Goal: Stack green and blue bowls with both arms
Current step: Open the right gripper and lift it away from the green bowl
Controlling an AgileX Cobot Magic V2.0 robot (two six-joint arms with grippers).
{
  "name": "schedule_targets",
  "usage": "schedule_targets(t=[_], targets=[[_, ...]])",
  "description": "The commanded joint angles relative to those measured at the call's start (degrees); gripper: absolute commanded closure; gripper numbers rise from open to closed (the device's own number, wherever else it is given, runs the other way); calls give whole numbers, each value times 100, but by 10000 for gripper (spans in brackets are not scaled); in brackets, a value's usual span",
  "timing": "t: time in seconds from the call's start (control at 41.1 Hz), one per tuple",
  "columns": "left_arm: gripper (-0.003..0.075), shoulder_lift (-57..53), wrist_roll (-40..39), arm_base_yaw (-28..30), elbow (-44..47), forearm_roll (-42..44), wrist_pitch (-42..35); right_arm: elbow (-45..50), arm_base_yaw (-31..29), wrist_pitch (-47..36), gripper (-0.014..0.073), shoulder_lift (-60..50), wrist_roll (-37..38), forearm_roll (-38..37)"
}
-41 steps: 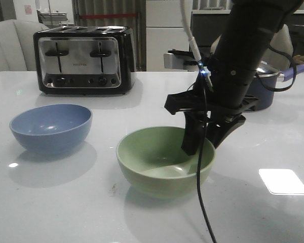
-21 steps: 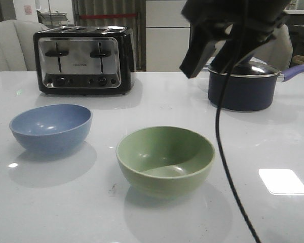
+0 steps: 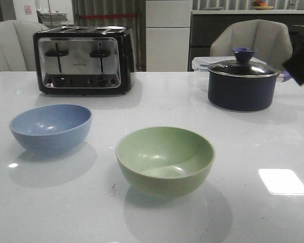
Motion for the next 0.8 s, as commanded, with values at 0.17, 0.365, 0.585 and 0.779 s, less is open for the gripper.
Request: schedule_targets(t=[0.17, 0.365, 0.585, 0.779], targets=[[266, 53, 232, 2, -190, -37, -415, 333, 7, 343, 105, -1056, -55, 187], [266, 192, 478, -58, -417, -289, -343, 333, 7, 378, 105, -1466, -55, 283], [266, 1103, 487, -508, -769, -250, -332, 333, 7, 378, 105, -1473, -55, 283], [266, 2351, 487, -551, -1141, -264, -800, 333, 7, 363, 105, -1473, -55, 283]])
